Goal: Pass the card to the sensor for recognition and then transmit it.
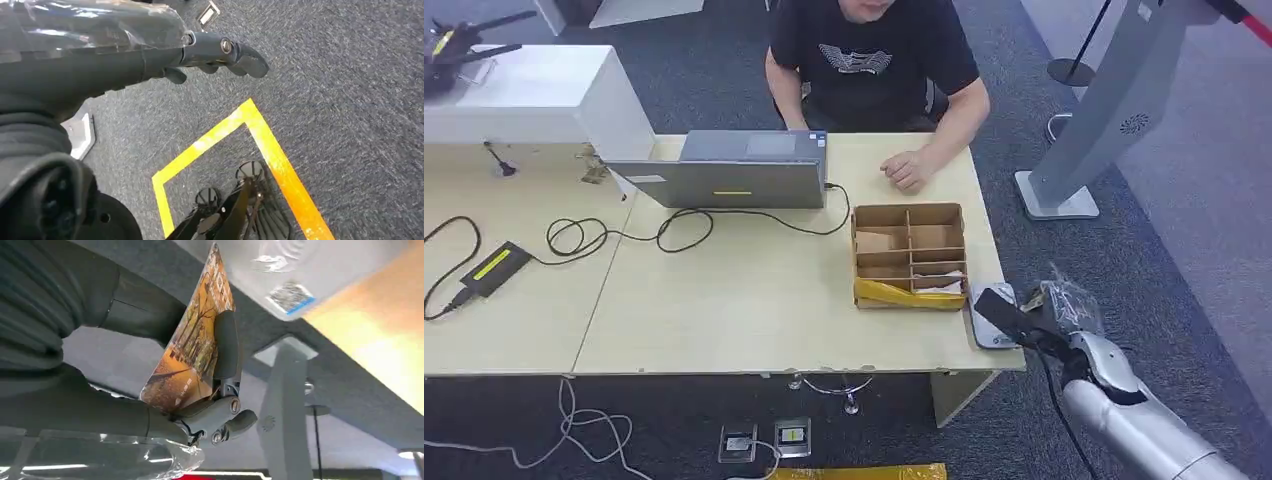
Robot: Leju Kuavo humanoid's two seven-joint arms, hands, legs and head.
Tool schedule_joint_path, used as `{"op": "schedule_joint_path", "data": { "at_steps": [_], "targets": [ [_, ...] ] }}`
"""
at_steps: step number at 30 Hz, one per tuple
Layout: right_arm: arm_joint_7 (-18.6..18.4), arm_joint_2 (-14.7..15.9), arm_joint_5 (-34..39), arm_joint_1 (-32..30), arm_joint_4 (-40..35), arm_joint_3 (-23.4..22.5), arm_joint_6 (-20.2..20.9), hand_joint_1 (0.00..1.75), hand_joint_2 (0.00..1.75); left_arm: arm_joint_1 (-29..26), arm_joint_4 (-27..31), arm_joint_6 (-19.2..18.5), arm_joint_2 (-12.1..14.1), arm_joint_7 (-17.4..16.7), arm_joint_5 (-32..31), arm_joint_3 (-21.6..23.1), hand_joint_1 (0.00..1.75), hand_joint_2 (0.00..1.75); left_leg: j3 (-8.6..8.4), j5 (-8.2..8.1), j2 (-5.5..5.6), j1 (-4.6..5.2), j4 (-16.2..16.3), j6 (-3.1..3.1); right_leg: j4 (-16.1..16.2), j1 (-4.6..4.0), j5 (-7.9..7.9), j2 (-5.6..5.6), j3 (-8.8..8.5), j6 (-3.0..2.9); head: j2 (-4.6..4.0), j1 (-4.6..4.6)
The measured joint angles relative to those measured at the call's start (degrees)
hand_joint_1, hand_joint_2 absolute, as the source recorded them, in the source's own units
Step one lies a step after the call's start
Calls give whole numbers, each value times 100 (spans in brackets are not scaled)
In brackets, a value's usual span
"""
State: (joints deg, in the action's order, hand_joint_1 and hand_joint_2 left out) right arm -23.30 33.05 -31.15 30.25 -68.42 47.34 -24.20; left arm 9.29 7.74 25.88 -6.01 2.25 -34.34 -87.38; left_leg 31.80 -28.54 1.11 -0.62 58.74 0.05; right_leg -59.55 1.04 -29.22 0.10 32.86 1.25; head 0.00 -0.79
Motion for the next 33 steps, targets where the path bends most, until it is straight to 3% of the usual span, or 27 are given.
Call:
{"op": "schedule_joint_path", "data": {
  "at_steps": [3,7,15,24,33],
  "targets": [
    [306,33,359,11,-255,-66,-220,175,175,4,0,-48,0,-20,-63,0,0,0,4,0,1,0,0,0,0,0,0,0,2,0,0,0],
    [380,109,486,105,-824,-284,-325,175,175,16,0,-81,0,-48,-127,2,0,0,5,0,1,0,0,0,0,0,0,0,4,0,0,0],
    [492,157,949,278,-1738,-819,-46,175,175,33,0,-94,0,-103,-170,4,0,0,6,0,0,1,0,0,0,2,0,0,5,0,0,2],
    [219,159,656,717,-2110,-1091,346,175,175,39,0,-131,0,-116,-197,7,0,0,8,0,1,1,0,0,0,1,0,0,5,0,0,2],
    [9,-13,141,983,-2080,-990,580,175,175,56,0,-129,-2,-127,-289,24,0,0,16,1,3,0,0,1,-2,1,0,-2,9,0,0,2]
  ]
}}
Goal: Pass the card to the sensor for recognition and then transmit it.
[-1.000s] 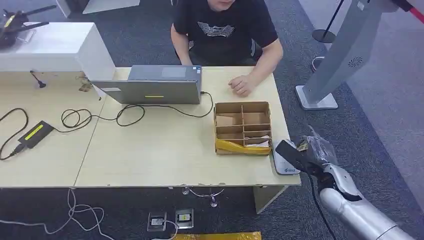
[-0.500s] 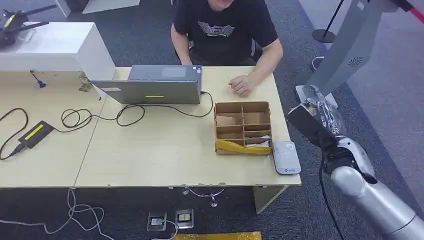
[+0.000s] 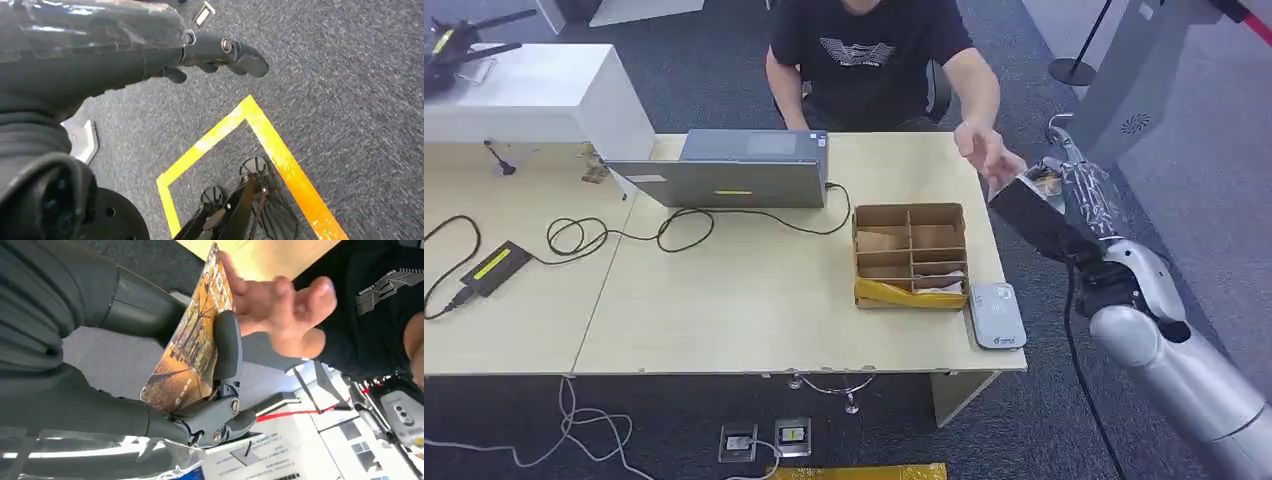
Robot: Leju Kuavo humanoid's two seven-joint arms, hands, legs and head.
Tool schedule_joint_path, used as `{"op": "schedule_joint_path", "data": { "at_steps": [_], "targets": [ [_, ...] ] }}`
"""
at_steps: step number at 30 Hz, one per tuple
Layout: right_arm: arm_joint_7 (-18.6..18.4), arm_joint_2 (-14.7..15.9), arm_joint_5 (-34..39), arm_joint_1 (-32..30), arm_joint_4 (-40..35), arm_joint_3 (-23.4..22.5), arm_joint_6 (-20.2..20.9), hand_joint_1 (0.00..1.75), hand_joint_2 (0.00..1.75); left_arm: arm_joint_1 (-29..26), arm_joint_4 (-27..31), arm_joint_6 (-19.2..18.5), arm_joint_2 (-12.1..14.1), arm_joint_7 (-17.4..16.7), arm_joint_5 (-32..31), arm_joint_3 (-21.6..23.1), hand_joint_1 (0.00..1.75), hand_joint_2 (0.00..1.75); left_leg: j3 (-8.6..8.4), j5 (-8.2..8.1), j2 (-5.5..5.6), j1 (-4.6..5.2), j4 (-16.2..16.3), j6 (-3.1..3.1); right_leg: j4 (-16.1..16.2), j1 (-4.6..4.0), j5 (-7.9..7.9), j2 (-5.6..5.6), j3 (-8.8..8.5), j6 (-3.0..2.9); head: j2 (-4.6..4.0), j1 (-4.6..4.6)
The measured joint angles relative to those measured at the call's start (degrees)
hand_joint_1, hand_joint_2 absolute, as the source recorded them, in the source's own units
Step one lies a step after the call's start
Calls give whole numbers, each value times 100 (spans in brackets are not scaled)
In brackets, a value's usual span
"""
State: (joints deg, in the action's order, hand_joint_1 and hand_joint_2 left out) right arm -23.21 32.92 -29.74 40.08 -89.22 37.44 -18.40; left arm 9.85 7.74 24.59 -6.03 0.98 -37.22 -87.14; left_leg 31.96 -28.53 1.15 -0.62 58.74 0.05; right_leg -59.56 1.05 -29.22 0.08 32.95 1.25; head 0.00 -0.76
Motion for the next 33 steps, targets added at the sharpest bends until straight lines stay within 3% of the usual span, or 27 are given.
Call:
{"op": "schedule_joint_path", "data": {
  "at_steps": [9,20,21,22,23,33],
  "targets": [
    [-111,-164,-510,101,363,300,-127,175,175,35,0,13,-11,-61,-81,22,0,0,5,0,2,0,0,0,0,0,0,-1,3,0,0,-2],
    [-111,-275,-605,181,675,520,-151,175,175,44,0,18,-11,-85,-81,22,0,0,10,0,4,0,0,0,0,0,0,-3,8,0,0,-2],
    [-111,-286,-630,184,697,520,-151,150,175,44,0,22,-11,-85,-83,22,0,0,12,0,4,0,0,0,0,-1,0,-3,9,0,0,-2],
    [-109,-302,-662,192,728,523,-155,38,175,44,0,30,-11,-85,-83,22,0,0,12,0,4,-1,0,0,0,-1,0,-3,11,0,0,-2],
    [-103,-315,-704,199,761,529,-160,0,175,45,0,37,-11,-85,-85,22,0,0,12,0,4,0,0,0,0,0,0,-3,10,0,0,0],
    [-129,-435,-1119,205,1104,623,-299,0,175,50,0,59,-11,-85,-100,22,0,0,12,0,3,0,0,0,0,0,0,-2,11,0,0,-2]
  ]
}}
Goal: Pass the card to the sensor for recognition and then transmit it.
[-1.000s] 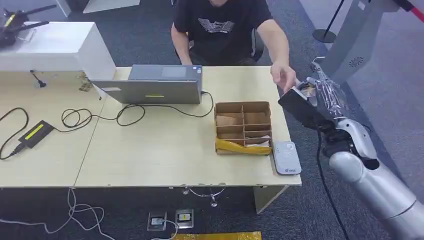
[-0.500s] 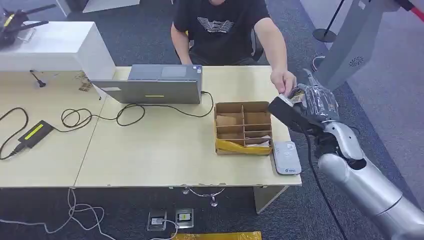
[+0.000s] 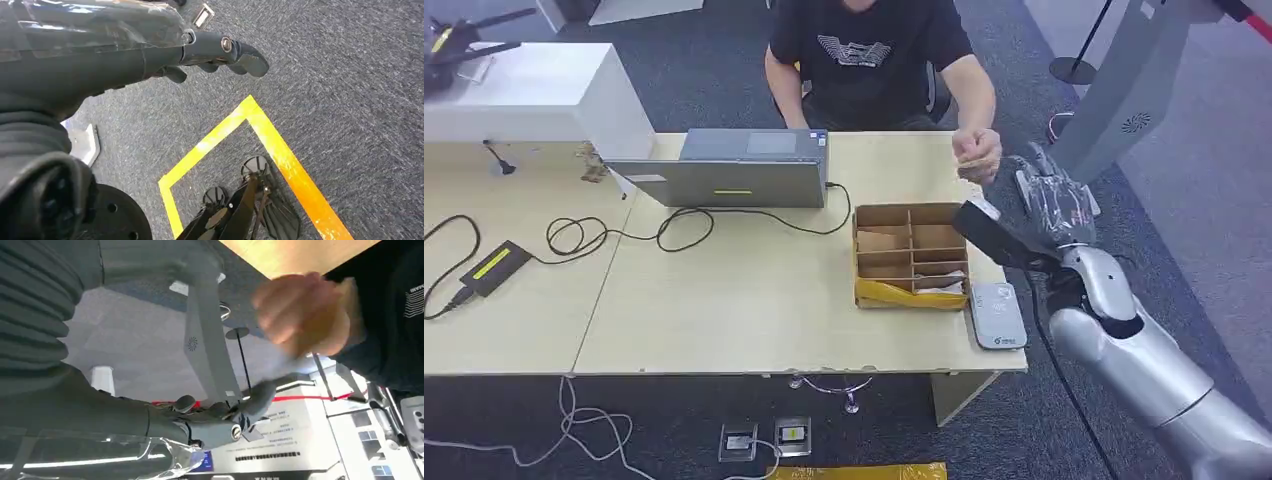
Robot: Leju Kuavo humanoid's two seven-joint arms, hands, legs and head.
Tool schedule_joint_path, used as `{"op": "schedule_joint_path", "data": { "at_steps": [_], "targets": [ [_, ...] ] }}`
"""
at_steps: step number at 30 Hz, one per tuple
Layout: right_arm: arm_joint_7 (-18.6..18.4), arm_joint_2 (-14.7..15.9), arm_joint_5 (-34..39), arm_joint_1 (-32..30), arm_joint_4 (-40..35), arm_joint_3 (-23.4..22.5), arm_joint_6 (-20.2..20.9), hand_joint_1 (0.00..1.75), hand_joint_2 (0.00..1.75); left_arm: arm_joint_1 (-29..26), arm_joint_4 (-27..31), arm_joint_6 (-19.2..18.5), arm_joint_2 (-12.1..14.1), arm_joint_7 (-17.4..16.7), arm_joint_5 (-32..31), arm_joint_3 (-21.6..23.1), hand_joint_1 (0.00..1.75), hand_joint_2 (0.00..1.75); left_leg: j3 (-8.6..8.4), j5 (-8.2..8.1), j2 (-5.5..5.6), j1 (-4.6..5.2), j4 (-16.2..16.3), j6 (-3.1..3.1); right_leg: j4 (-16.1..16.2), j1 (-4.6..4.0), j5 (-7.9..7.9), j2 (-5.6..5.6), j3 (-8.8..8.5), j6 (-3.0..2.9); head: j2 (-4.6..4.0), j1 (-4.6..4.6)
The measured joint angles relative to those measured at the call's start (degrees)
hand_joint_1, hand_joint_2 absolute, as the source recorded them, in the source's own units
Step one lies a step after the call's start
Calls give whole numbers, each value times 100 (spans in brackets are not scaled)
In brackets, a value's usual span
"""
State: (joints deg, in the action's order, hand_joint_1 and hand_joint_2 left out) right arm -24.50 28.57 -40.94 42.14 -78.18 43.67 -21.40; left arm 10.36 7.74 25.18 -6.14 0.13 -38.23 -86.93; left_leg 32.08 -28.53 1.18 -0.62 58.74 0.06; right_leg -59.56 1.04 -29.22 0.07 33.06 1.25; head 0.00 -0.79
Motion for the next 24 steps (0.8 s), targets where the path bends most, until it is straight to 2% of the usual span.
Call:
{"op": "schedule_joint_path", "data": {
  "at_steps": [5,12,15,22,24],
  "targets": [
    [-59,-20,-13,-1,74,66,243,0,175,-3,0,9,0,0,37,-4,0,0,-1,0,0,0,0,0,0,0,0,0,1,0,0,2],
    [-199,-4,92,-45,144,85,302,0,175,-13,0,15,0,0,83,-7,0,0,-4,0,-2,0,1,0,1,0,0,3,6,0,2,2],
    [-607,137,83,-314,53,68,256,0,175,-52,0,90,0,0,231,-11,0,0,-5,-1,5,0,2,-1,2,0,-2,-6,2,-1,0,-2],
    [-658,159,64,-359,33,65,249,0,175,-63,0,103,0,0,258,-11,0,0,-3,-1,5,0,2,-1,2,0,-2,-6,2,-1,0,-2],
    [-855,350,-133,-707,-162,57,225,0,175,-136,0,155,0,0,409,-15,0,0,-2,-8,-8,0,2,1,2,1,-2,6,6,-1,2,0]
  ]
}}
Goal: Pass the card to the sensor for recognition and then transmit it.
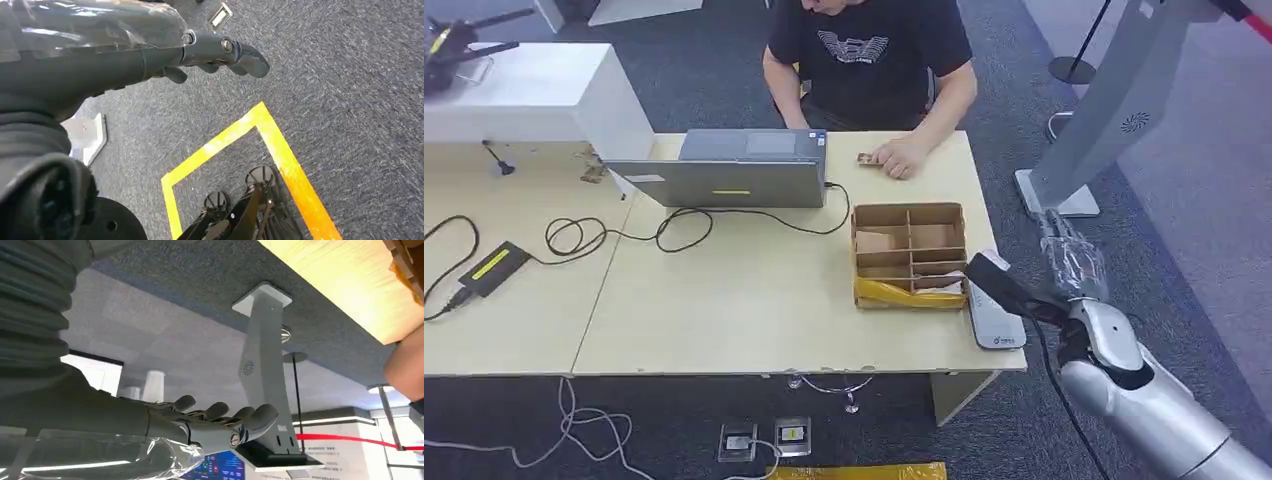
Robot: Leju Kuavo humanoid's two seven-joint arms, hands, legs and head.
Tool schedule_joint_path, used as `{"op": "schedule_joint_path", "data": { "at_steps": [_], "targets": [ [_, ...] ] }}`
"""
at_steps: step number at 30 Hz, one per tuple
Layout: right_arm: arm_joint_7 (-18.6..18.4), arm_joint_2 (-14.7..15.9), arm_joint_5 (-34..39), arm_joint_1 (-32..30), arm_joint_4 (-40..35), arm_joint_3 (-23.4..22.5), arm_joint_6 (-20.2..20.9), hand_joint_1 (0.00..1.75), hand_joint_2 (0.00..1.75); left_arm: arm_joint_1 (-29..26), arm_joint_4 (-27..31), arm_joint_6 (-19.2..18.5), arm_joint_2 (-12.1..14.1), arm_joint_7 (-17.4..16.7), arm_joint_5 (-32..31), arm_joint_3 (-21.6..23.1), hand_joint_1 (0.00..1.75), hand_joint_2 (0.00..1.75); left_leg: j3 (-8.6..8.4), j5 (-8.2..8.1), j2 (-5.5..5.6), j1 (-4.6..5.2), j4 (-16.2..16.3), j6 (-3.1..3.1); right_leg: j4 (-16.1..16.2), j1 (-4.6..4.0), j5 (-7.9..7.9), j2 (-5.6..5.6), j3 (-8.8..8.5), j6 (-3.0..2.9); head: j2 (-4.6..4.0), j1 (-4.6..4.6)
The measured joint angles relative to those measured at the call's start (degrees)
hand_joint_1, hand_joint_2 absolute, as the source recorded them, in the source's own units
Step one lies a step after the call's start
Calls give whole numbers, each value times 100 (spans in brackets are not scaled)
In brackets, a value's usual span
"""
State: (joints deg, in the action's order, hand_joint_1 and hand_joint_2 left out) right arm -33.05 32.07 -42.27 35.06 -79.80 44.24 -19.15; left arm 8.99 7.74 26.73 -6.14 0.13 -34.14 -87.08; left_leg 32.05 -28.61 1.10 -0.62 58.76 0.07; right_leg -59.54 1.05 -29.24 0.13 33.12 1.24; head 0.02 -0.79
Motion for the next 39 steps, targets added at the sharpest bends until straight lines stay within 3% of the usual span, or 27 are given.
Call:
{"op": "schedule_joint_path", "data": {
  "at_steps": [2,9,17,21,28,39],
  "targets": [
    [-48,262,-54,-279,-308,-15,-7,0,175,-22,0,26,-2,0,37,-9,0,0,-2,2,-4,-1,0,2,0,-1,1,0,0,0,-2,2],
    [-115,371,-142,-337,-448,-17,31,0,175,-21,0,78,-4,-28,78,-37,0,0,-5,2,-3,-1,0,2,-1,-2,0,0,-1,0,0,0],
    [-581,653,-122,-606,-1023,-2,431,0,175,-30,0,560,-17,-201,571,-39,0,0,-2,0,-5,0,0,0,0,0,0,1,1,0,-2,0],
    [-558,686,-15,-645,-1352,76,383,0,175,-32,0,701,-24,-201,643,-39,0,0,0,1,-4,-2,-1,1,-1,-3,0,0,-1,0,-2,0],
    [-146,396,183,-650,-1390,338,40,0,175,-20,0,793,-81,-201,597,-39,0,0,0,3,-1,-5,-2,3,-2,-5,0,-1,-4,0,0,2],
    [162,-99,293,-635,-1189,595,-85,0,175,-11,0,750,-101,-208,533,-39,0,0,3,3,1,-4,-2,3,-3,-5,-1,-1,-2,-1,-2,2]
  ]
}}
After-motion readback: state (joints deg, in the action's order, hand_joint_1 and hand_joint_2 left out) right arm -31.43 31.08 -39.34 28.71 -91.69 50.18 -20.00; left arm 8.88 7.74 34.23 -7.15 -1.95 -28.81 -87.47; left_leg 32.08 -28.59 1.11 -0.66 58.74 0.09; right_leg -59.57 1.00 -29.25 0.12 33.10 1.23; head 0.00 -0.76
